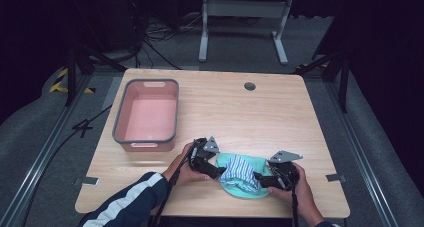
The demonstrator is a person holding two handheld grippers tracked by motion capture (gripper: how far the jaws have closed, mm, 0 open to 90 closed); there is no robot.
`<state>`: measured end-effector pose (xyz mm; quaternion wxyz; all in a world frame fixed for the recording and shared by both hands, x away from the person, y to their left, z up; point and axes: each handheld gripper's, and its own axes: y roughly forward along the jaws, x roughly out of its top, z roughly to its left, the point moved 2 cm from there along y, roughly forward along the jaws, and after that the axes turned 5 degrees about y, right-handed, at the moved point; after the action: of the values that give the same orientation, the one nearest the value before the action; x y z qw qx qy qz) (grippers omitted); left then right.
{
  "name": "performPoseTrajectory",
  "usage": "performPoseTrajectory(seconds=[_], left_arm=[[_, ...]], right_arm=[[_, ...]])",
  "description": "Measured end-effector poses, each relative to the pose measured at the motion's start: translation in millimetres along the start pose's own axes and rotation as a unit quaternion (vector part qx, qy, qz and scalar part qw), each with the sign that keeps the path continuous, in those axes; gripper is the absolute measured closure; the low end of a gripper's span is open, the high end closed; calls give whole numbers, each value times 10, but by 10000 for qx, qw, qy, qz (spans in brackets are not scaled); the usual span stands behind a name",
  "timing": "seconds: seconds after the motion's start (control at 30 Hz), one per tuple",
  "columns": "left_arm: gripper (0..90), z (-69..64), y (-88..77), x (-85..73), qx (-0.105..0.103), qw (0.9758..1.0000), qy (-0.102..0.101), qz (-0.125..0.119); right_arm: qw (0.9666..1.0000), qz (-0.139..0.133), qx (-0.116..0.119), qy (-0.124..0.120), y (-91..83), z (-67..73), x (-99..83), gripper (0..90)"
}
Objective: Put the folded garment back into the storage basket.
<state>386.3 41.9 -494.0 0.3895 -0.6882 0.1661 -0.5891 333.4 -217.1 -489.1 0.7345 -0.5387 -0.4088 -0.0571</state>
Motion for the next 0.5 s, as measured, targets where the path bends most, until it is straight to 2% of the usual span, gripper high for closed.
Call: performPoseTrajectory(seconds=[0.1,0.17,0.2,0.23,0.27,0.3,0.33,0.37,0.43,0.5], left_arm=[[214,-21,-3,-16,87,10000,31,-11],[217,-36,-3,-18,85,10000,7,-32],[231,-45,-17,-21,48,10000,65,-9],[278,-69,-43,-32,-71,9997,217,-31],[367,-78,-53,-35,-75,9996,257,1],[389,-88,-57,-37,-90,9996,257,-5],[409,-88,-57,-37,-90,9996,257,-5],[461,-91,-75,-34,-152,9994,323,33],[542,-89,-92,-30,-207,9992,327,72],[621,-87,-99,-29,-228,9992,305,95]], right_arm=[[10000,19,21,-1,0,1,-2,288],[10000,21,34,-34,0,-2,-1,303],[10000,31,81,-41,-2,3,0,325],[9999,44,116,-51,-6,12,4,349],[9998,96,156,-99,-10,29,19,410],[9997,103,191,-131,-11,41,24,450],[9997,103,191,-131,-11,41,24,450],[9995,109,241,-177,-9,65,35,509],[9992,113,310,-205,-7,82,40,563],[9992,107,327,-190,-6,90,41,584]])
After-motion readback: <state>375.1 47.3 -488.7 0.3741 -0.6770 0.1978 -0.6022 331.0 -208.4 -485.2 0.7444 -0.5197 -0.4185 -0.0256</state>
